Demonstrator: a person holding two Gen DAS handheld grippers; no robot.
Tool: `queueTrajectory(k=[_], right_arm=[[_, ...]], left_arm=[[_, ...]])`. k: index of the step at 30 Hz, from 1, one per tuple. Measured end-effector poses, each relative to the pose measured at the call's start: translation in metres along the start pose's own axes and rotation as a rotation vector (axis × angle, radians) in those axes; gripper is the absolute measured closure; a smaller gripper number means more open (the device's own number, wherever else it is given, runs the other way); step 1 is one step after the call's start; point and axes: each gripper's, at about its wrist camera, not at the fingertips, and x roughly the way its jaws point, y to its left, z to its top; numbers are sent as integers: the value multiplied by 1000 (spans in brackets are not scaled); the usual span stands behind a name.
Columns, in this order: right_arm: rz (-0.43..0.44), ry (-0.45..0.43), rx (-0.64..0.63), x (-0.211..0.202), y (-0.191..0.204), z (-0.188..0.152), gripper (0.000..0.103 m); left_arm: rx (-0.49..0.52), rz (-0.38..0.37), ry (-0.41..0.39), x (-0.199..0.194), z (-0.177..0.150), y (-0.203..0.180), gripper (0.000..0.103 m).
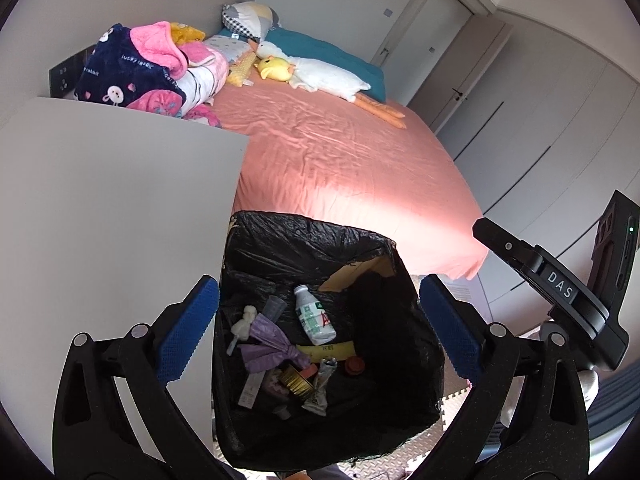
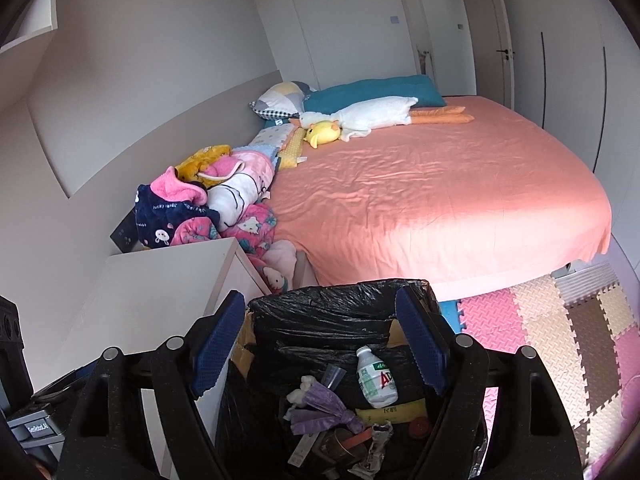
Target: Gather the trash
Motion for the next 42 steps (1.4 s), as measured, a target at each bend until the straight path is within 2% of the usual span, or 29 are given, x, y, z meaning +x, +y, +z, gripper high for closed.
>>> queueTrajectory(k=[10,18,36,42], right_arm=[[-2,0,-17,-1,6,-2,25],[-5,0,-20,-1,6,-2,25],[-7,3,-23,0,4,-3,25],[-7,3,-24,-1,3,-3,25]], left_arm=[[67,4,-13,-3,0,-9,7],[49,-28,-26,-6,1,-7,7],[78,-15,-4,-2,-1,-11,7],[60,3,6,1,-1,-9,7]])
